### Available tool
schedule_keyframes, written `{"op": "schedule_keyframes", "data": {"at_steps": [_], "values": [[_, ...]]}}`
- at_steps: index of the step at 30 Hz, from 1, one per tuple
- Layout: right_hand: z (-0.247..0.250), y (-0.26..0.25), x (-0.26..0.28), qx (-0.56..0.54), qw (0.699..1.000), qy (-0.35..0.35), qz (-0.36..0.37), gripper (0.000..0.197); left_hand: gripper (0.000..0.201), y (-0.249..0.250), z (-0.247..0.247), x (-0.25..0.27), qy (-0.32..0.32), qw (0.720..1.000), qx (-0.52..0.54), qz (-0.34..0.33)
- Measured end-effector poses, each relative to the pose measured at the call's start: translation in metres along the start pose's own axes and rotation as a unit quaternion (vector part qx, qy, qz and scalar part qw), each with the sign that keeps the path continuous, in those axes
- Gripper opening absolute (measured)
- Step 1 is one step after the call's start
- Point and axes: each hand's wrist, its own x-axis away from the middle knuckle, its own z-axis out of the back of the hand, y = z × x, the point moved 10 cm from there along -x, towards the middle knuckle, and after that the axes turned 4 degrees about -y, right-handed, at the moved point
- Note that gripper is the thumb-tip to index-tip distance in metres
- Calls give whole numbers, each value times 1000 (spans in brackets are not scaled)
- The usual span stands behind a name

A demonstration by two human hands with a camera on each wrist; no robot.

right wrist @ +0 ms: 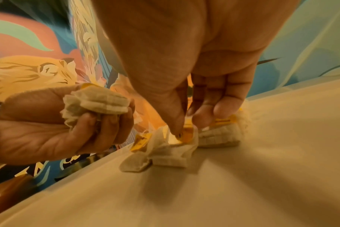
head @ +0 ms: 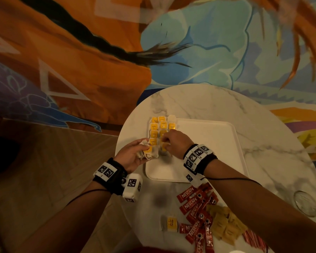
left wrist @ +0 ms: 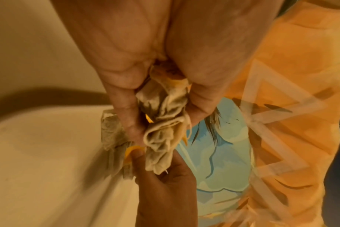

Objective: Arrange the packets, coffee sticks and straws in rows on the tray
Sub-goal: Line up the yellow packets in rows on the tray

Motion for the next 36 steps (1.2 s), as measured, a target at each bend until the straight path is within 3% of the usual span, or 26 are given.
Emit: {"op": "schedule_keyframes", "data": {"at_steps": [4, 7, 9, 17, 20, 23, 26, 28, 36], "values": [[19, -11, 13, -83, 993, 73, 31, 26, 33, 1, -4, -4, -23, 999, -20, -15], [12, -25, 24, -234, 969, 13, 74, 24, 37, 3, -10, -6, -42, 998, -40, -25], [3, -27, 27, -268, 959, -11, 89, 17, 36, 4, -13, -7, -46, 997, -45, -31], [-8, -10, 32, -296, 953, 8, 66, 16, 24, 3, -24, -5, -53, 994, -89, -37], [0, 0, 37, -306, 949, 53, 48, 6, 28, 3, -29, -4, -58, 992, -104, -31], [4, 15, 39, -335, 937, 90, 27, 12, 37, 3, -29, -5, -51, 994, -97, -27], [10, 36, 42, -343, 932, 120, -8, 19, 28, 6, -28, -6, -40, 997, -69, -25], [12, 53, 44, -341, 930, 133, -40, 13, 25, 7, -25, -8, -36, 998, -45, -19], [2, 85, 46, -259, 950, 113, -137, 7, 37, 10, -19, -11, -48, 999, 0, -1]]}}
